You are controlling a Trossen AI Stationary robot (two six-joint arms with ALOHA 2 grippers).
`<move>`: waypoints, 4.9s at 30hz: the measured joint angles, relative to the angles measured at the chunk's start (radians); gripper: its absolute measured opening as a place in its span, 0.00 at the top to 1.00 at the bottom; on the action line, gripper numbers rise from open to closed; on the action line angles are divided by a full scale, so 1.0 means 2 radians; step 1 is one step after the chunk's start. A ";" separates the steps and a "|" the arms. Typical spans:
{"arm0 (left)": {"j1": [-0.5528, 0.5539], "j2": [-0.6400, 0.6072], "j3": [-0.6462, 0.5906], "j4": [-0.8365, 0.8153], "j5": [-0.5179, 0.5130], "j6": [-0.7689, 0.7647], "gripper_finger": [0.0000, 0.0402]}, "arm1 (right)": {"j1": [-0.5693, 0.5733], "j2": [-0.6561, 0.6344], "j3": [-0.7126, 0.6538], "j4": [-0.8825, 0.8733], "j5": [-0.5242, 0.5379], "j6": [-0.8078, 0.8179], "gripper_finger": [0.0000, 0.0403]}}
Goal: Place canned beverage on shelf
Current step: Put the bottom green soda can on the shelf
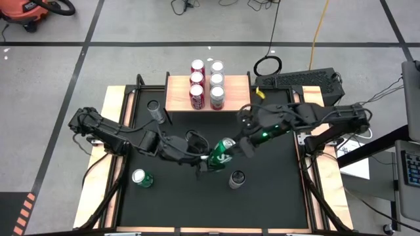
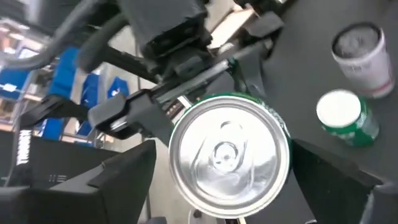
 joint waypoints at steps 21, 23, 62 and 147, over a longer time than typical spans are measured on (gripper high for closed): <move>0.049 0.000 0.000 0.294 0.003 0.058 0.27 | 0.001 -0.121 0.000 -0.018 0.120 -0.178 0.16; 0.057 0.000 0.000 0.318 0.003 0.066 0.27 | 0.001 -0.116 0.000 -0.012 0.120 -0.177 0.16; 0.093 -0.001 0.001 0.381 0.053 0.084 0.27 | -0.043 -0.033 -0.001 0.162 -0.023 -0.213 0.06; 0.089 -0.040 0.000 0.368 -0.003 0.145 0.03 | -0.072 -0.024 0.000 0.130 -0.063 -0.200 0.36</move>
